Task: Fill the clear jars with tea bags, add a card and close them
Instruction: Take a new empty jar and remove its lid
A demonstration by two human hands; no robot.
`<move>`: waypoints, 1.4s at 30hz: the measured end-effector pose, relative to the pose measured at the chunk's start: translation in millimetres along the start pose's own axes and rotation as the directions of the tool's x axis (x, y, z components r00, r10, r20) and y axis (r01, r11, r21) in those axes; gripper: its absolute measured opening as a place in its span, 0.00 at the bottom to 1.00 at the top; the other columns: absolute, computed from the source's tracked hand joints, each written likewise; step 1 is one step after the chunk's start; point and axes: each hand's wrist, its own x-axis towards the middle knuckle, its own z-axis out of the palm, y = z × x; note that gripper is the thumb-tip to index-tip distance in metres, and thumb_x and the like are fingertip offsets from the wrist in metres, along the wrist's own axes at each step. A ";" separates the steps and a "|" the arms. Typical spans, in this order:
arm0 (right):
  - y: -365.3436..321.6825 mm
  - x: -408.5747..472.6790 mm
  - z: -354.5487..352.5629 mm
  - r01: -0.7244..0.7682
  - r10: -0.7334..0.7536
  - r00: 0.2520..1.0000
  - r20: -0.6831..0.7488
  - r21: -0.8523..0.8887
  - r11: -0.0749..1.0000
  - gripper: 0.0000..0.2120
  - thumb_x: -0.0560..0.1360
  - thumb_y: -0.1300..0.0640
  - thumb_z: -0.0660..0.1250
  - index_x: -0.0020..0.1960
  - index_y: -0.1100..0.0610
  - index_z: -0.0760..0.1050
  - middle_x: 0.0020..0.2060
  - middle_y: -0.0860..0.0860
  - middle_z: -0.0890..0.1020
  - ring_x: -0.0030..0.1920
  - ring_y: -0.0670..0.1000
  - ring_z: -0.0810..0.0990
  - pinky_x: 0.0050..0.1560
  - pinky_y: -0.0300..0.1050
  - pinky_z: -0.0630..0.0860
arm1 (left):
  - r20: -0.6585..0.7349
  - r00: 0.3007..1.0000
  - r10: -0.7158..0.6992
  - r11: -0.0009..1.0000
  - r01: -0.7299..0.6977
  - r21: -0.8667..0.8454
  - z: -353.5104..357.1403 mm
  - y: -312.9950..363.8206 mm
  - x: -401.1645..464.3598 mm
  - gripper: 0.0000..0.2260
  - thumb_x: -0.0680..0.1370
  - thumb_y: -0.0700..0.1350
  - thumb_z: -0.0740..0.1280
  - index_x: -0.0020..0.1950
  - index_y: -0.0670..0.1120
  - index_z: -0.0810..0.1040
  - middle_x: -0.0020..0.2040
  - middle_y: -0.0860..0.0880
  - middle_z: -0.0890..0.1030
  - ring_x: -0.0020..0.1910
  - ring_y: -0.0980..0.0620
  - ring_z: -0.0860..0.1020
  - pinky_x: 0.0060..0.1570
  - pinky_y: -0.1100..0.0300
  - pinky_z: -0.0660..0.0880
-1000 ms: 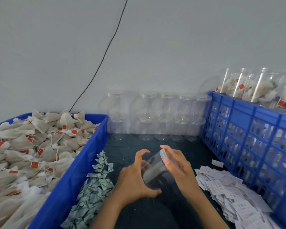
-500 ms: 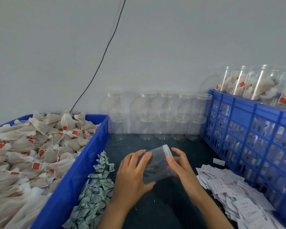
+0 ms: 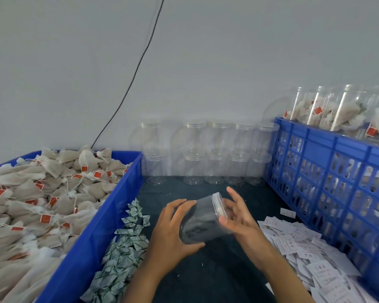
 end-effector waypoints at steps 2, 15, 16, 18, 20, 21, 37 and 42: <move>-0.8 -0.4 0.4 -0.013 0.013 1.000 0.010 0.032 0.999 0.40 0.70 0.46 0.72 0.74 0.36 0.53 0.68 0.44 0.69 0.67 0.45 0.72 0.64 0.48 0.73 | -0.003 1.000 0.014 1.000 -0.014 0.025 0.6 -0.6 -0.3 0.41 0.61 0.51 0.80 0.69 0.61 0.65 0.65 0.58 0.68 0.64 0.61 0.66 0.63 0.74 0.61; 6.3 -2.1 -9.6 0.088 -0.084 0.991 0.104 -0.035 0.995 0.43 0.64 0.47 0.76 0.73 0.35 0.59 0.64 0.38 0.73 0.66 0.42 0.73 0.59 0.41 0.75 | 0.152 0.978 -0.140 0.978 0.161 -0.134 -5.2 1.1 -1.3 0.40 0.59 0.60 0.79 0.67 0.66 0.65 0.62 0.76 0.67 0.62 0.71 0.66 0.56 0.78 0.63; 6.4 -2.4 -10.6 0.090 -0.087 0.990 0.107 -0.023 0.996 0.42 0.65 0.49 0.77 0.73 0.36 0.60 0.64 0.39 0.73 0.65 0.43 0.74 0.58 0.40 0.75 | 0.162 0.976 -0.146 0.976 0.169 -0.140 -5.6 1.8 -1.3 0.40 0.59 0.60 0.79 0.67 0.66 0.66 0.62 0.75 0.68 0.62 0.71 0.67 0.56 0.77 0.64; 5.7 -2.5 -12.3 0.096 -0.095 0.989 0.116 0.002 0.995 0.42 0.65 0.53 0.76 0.74 0.39 0.61 0.66 0.44 0.72 0.66 0.46 0.74 0.58 0.41 0.75 | 0.191 0.966 -0.176 0.958 0.212 -0.193 -6.8 1.3 -1.6 0.39 0.59 0.60 0.80 0.67 0.66 0.68 0.61 0.72 0.72 0.62 0.69 0.70 0.58 0.72 0.68; 4.1 -2.6 -14.5 0.105 -0.107 0.985 0.137 0.020 0.994 0.41 0.65 0.55 0.76 0.74 0.41 0.63 0.66 0.47 0.72 0.66 0.49 0.74 0.59 0.43 0.75 | 0.241 0.947 -0.211 0.921 0.275 -0.275 -8.6 1.4 -2.1 0.38 0.58 0.60 0.81 0.65 0.65 0.70 0.60 0.66 0.77 0.60 0.66 0.75 0.57 0.66 0.73; 2.9 -2.9 -15.3 0.105 -0.108 0.983 0.149 0.027 0.994 0.41 0.65 0.55 0.76 0.74 0.42 0.63 0.67 0.48 0.72 0.66 0.50 0.74 0.60 0.44 0.75 | 0.265 0.939 -0.219 0.905 0.297 -0.304 -9.6 1.8 -2.1 0.37 0.58 0.60 0.81 0.64 0.65 0.71 0.58 0.64 0.79 0.58 0.64 0.76 0.56 0.64 0.74; -5.1 -8.2 -14.4 0.059 -0.131 0.940 0.314 0.227 0.972 0.42 0.66 0.50 0.79 0.75 0.53 0.64 0.71 0.58 0.68 0.72 0.58 0.67 0.71 0.59 0.65 | 0.837 0.538 -0.098 0.323 0.813 -0.484 -28.2 3.1 5.8 0.41 0.63 0.65 0.72 0.68 0.40 0.73 0.53 0.37 0.82 0.45 0.44 0.82 0.44 0.52 0.80; -9.2 -10.6 -10.6 0.030 -0.177 0.899 0.402 0.346 0.938 0.42 0.67 0.51 0.79 0.75 0.52 0.63 0.73 0.59 0.66 0.73 0.58 0.65 0.69 0.56 0.68 | 0.901 0.406 0.153 0.267 0.861 -0.433 -31.7 -3.2 8.3 0.45 0.70 0.73 0.63 0.74 0.40 0.67 0.52 0.39 0.83 0.44 0.45 0.83 0.40 0.57 0.81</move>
